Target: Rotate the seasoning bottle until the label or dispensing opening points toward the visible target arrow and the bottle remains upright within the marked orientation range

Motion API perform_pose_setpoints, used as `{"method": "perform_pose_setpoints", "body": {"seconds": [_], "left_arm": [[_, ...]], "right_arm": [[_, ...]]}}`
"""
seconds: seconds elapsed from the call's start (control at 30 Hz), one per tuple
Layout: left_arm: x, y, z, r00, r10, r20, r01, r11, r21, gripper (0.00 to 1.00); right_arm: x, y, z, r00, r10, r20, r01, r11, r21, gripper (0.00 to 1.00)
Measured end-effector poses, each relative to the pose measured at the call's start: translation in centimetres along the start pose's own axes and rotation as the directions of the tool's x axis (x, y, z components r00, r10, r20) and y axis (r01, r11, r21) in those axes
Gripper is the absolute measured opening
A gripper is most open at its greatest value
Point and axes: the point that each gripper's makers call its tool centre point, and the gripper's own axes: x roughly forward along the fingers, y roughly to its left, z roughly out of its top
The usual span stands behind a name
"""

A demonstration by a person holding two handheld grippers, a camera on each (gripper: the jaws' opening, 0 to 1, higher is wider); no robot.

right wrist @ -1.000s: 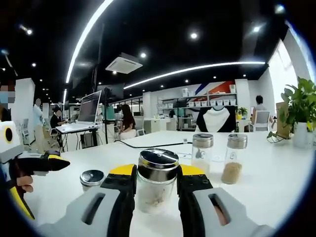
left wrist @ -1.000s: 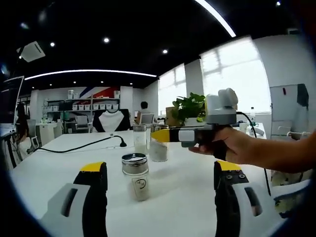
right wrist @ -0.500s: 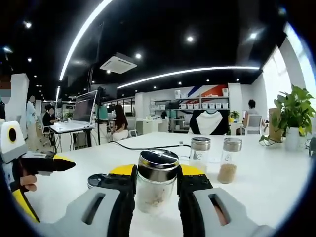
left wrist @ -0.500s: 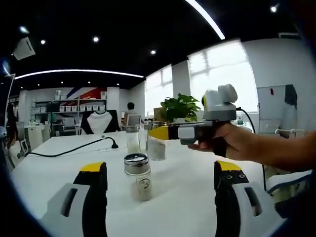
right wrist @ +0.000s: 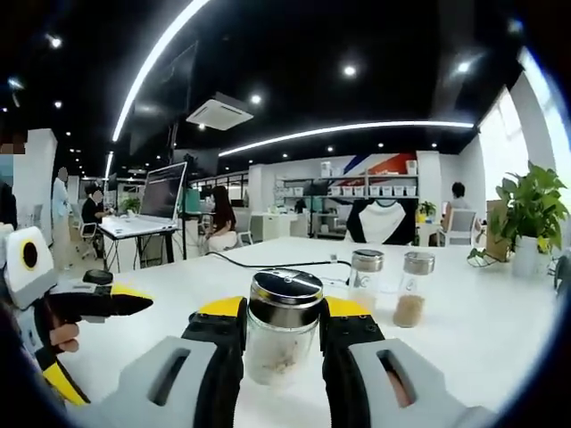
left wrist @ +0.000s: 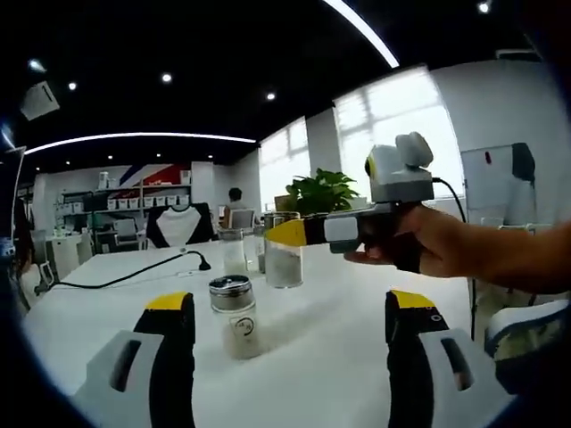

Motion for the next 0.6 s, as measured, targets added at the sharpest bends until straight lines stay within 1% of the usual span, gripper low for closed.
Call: {"method": "perform_pose_setpoints", "body": {"seconds": [0.17, 0.23, 0.33, 0.4, 0.53, 0.6], "left_arm": [[0.9, -1.2, 0.0, 1.000, 0.003, -0.004, -0.003, 1.000, 0.009, 0.92], [1.4, -1.9, -0.4, 1.000, -0.017, -0.023, 0.017, 1.000, 0.009, 0.89], [1.8, -2.9, -0.4, 0.999, -0.026, -0.024, 0.026, 0.999, 0.026, 0.89], [2.1, -3.2, -0.8, 0.999, -0.028, -0.028, 0.029, 0.999, 0.028, 0.88], [2.5, -3.5, -2.1, 0.999, -0.011, -0.033, 0.011, 1.000, 0.015, 0.88], [2.7, -3.4, -2.6, 0.999, 0.000, -0.036, 0.001, 0.999, 0.045, 0.87]], "right_arm": [[-1.0, -0.2, -0.1, 1.000, 0.024, -0.001, -0.024, 1.000, 0.021, 0.29], [-1.4, 0.1, -0.1, 0.999, 0.044, 0.005, -0.044, 0.999, 0.010, 0.29], [-1.9, 0.3, -0.5, 0.998, 0.071, -0.003, -0.071, 0.997, 0.011, 0.29], [-2.2, 0.2, -0.8, 0.997, 0.080, -0.014, -0.080, 0.997, 0.014, 0.29], [-2.8, 0.0, -1.1, 0.994, 0.105, -0.012, -0.105, 0.994, 0.018, 0.29], [-3.1, 0.1, -1.2, 0.992, 0.128, -0.010, -0.127, 0.992, 0.021, 0.29]]}}
